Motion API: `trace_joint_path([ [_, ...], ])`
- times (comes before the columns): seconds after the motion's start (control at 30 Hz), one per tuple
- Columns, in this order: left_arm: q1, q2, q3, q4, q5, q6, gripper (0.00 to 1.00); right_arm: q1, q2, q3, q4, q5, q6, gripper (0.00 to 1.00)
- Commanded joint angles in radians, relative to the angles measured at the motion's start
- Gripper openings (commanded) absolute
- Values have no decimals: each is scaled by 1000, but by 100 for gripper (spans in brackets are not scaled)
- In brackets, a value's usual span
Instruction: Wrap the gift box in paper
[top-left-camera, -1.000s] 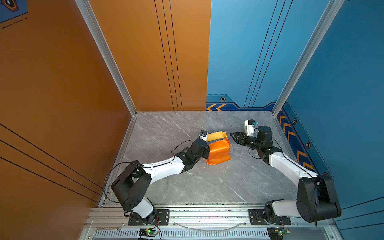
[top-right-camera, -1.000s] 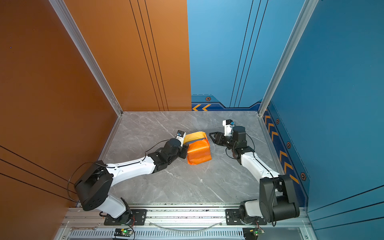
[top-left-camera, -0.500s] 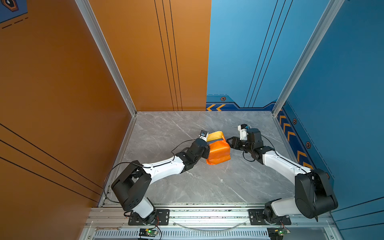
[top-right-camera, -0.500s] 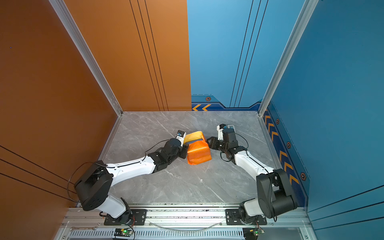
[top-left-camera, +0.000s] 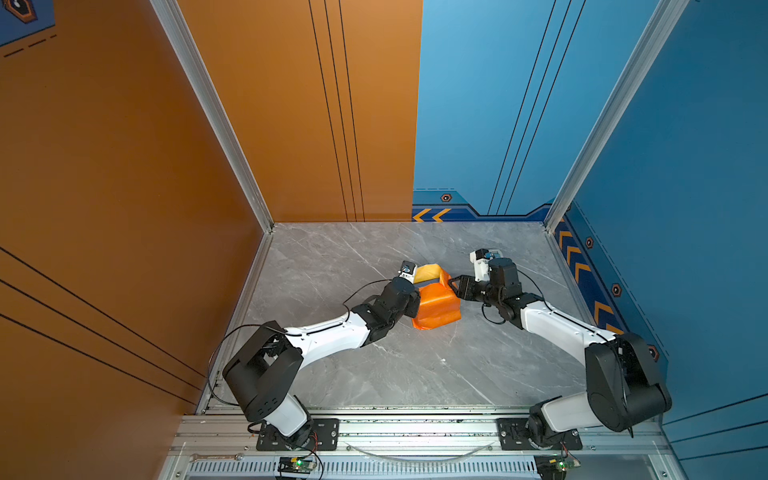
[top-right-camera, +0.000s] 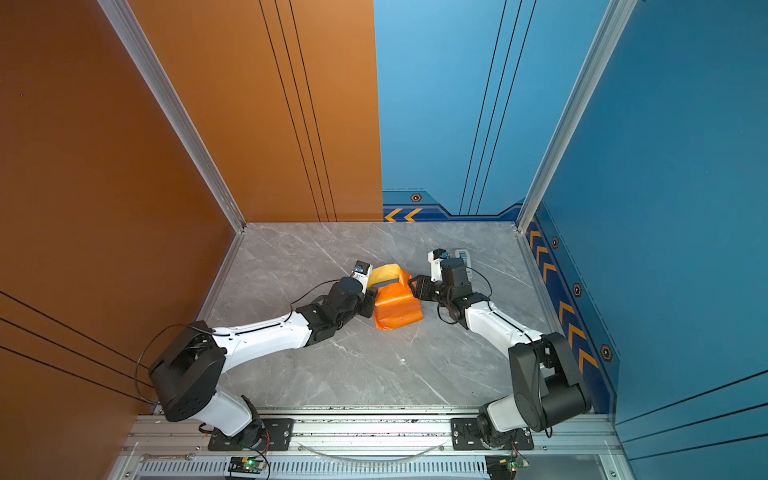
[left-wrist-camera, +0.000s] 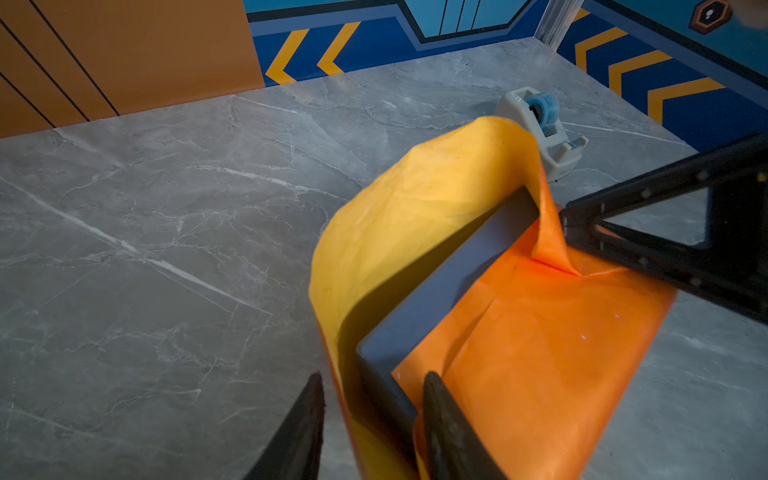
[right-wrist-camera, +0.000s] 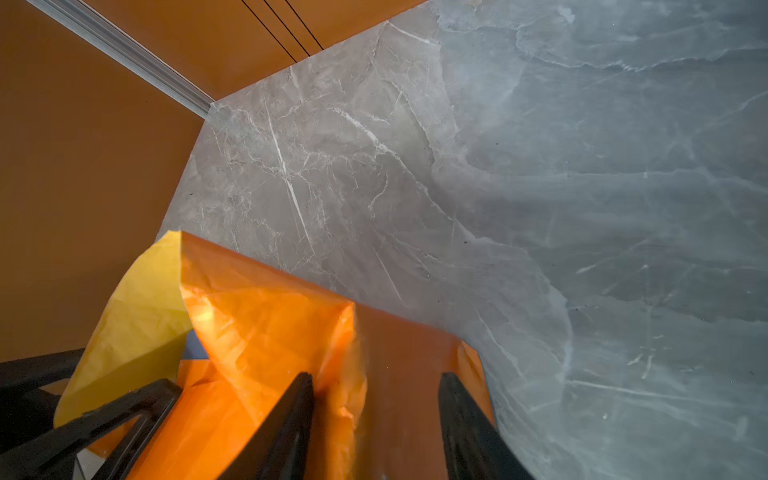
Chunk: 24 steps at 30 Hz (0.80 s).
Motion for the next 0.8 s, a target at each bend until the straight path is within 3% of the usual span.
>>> trace_joint_path([
  [0.0,-18,25,0,-94,8,28,40,8,58,-22,-60,-8,-33,52],
  [0.23,-14,26,12,-79,16,33,42,18,47,-47,-91,-4,-32,53],
  [0.47,17,-3,67,-93,100,38,59,25,29,-119,-118,51,-33,53],
  [0.6,33,-39,107,-146,145,102,70,32,29,-125,-117,67,-44,53],
  [0.77,88,-51,278,-289,266,230,80,36,42,-127,-90,47,-56,53],
])
